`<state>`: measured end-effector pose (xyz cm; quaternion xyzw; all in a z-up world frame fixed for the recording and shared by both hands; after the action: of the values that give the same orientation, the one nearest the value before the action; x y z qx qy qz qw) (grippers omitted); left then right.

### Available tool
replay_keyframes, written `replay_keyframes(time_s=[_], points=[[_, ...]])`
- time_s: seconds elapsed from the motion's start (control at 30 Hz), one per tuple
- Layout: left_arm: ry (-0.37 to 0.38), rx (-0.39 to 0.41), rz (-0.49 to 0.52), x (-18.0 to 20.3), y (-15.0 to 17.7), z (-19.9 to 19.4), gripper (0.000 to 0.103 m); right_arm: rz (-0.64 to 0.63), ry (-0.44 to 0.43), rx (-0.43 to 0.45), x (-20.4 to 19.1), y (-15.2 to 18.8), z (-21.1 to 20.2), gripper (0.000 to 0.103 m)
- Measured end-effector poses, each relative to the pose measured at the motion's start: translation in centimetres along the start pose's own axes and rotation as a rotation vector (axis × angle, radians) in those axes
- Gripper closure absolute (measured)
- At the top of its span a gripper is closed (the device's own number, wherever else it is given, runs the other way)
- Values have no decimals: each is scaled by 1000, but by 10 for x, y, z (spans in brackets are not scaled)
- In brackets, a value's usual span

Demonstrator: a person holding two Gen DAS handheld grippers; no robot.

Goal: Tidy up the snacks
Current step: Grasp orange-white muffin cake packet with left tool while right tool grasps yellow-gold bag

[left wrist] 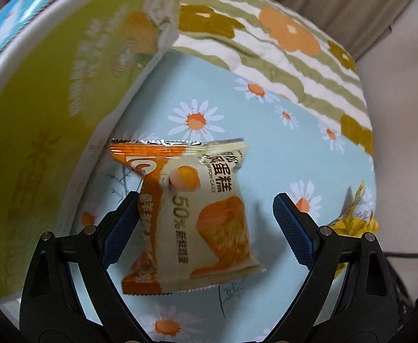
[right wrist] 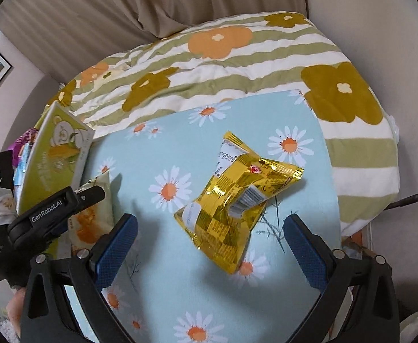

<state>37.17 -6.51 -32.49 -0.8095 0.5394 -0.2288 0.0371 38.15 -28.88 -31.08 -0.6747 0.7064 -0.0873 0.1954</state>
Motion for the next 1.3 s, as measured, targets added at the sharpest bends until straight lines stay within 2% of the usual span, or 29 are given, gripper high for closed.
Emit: replay_keyframes(time_s=[0.2, 0.3, 0.53, 0.67, 0.9, 1.03, 1.17, 1.3], points=[[-31, -48, 72, 3, 4, 15, 13, 3, 27, -15, -1, -5, 18, 1], [-30, -78, 85, 1, 10, 23, 32, 7, 47, -16, -3, -5, 24, 4], [2, -71, 132, 0, 12, 21, 37, 37, 67, -22, -6, -7, 35, 13], [24, -75, 129, -4, 15, 16, 38, 54, 79, -19, -10, -8, 38, 21], [55, -74, 132, -5, 23, 5, 39, 76, 100, -26, -11, -7, 47, 43], [71, -56, 147, -1, 28, -6, 39, 28, 109, 13, -16, -6, 42, 56], [90, -28, 162, 3, 32, -25, 39, 13, 79, 47, -16, -3, 27, 70], [109, 2, 180, 6, 42, -51, 39, -1, 68, 73, -19, 5, 11, 72]])
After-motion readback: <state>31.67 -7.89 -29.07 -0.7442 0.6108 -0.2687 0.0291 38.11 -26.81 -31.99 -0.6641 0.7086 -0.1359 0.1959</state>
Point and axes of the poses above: each gripper's, at about its wrist camera, not at the fingertips, and z roughly the way its jaws point, x to its right, y to its underside, the point moved 5 cm from there along z, roughly the way its jaws point, and after that the axes turned 10 degrees about y, right-handed, at the moved point
